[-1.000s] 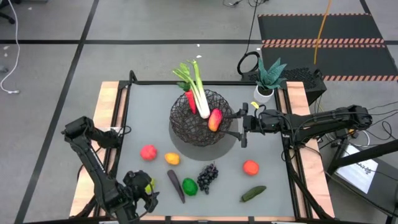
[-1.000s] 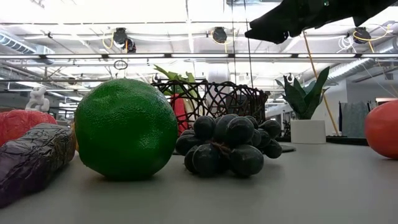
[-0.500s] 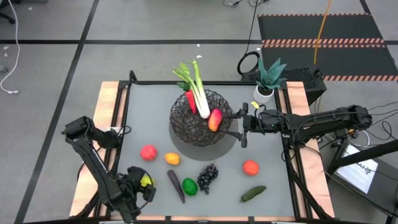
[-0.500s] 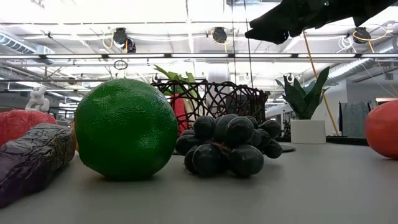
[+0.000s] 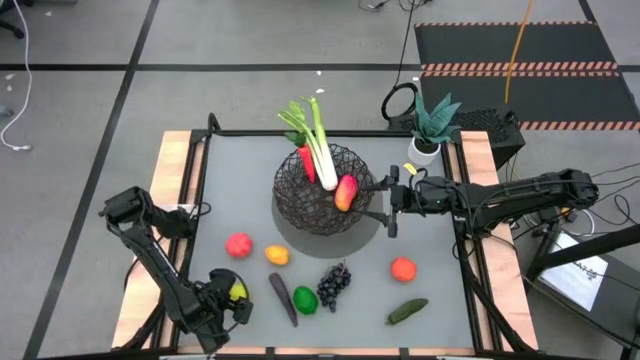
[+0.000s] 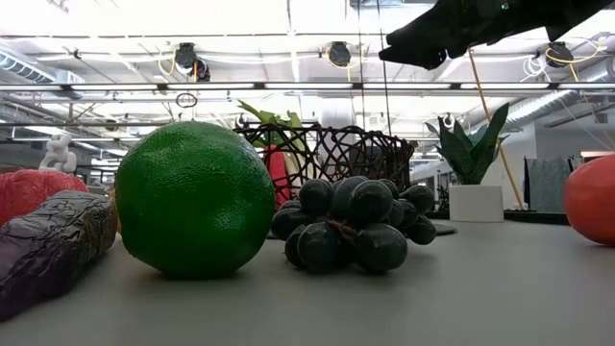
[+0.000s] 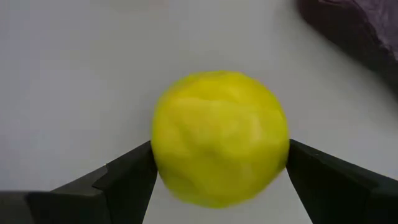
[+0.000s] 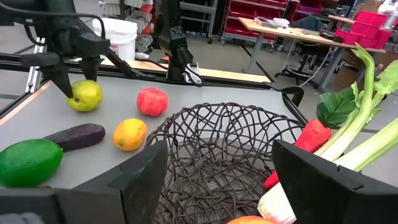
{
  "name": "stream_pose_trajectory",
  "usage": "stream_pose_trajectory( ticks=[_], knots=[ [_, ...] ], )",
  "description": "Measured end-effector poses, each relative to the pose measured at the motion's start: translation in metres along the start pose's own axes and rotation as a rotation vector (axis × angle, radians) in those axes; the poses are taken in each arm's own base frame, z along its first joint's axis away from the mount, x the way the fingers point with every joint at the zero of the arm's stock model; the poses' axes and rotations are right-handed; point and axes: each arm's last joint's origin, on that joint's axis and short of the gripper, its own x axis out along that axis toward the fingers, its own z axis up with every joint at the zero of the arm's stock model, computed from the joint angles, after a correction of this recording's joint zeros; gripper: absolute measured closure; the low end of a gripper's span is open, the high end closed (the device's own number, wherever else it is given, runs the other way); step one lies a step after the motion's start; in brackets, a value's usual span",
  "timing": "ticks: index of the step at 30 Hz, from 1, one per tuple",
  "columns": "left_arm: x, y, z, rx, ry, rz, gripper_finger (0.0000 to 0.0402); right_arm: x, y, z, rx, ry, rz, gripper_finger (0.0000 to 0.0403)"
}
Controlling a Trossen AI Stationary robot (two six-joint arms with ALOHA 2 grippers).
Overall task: Build produce basket
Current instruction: Put the green apple into the black woven basket
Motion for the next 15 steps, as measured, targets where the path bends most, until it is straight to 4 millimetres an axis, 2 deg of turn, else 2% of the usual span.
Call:
stream_pose_trajectory(
  ticks=[7, 15],
  knots=[
    [0.024, 0.005, 0.0, 0.013, 0.04, -0.05, 0.0066, 0.0, 0.0, 0.0, 0.0, 0.0, 0.0, 0.0122],
    [0.027, 0.007, 0.002, 0.055, 0.003, -0.063, 0.0066, 0.0, 0.0, 0.0, 0.0, 0.001, 0.0, 0.0122]
  ],
)
